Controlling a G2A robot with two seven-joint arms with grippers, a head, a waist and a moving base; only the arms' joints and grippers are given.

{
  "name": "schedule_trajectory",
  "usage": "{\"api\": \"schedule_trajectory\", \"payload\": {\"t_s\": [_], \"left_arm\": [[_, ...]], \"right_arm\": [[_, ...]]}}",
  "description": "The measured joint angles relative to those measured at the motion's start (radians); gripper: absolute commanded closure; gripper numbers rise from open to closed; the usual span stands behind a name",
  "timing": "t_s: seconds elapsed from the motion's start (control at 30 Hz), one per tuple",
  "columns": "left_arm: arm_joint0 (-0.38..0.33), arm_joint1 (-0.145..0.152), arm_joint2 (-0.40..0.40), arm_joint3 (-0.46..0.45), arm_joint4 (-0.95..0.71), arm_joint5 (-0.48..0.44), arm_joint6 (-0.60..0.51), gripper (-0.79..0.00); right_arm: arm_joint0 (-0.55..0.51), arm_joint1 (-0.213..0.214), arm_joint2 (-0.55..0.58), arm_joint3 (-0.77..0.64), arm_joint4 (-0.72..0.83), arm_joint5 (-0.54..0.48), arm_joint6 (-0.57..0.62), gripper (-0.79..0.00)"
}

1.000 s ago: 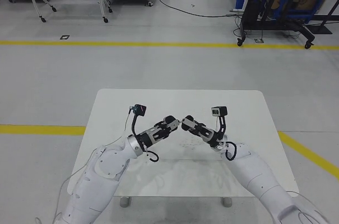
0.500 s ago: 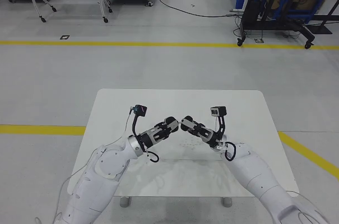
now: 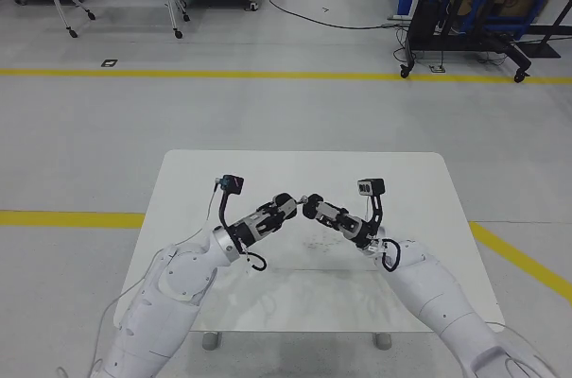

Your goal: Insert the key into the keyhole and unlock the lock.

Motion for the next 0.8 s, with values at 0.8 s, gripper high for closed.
{"api": "schedule_trajectory", "payload": {"t_s": [0.8], "left_arm": [[-0.006,0.031,-0.010,-0.021,-0.057,-0.148,-0.307,0.000]], "right_arm": [[-0.040,0.161,0.075,-0.223,-0.481,0.000,0.000,-0.496]]}}
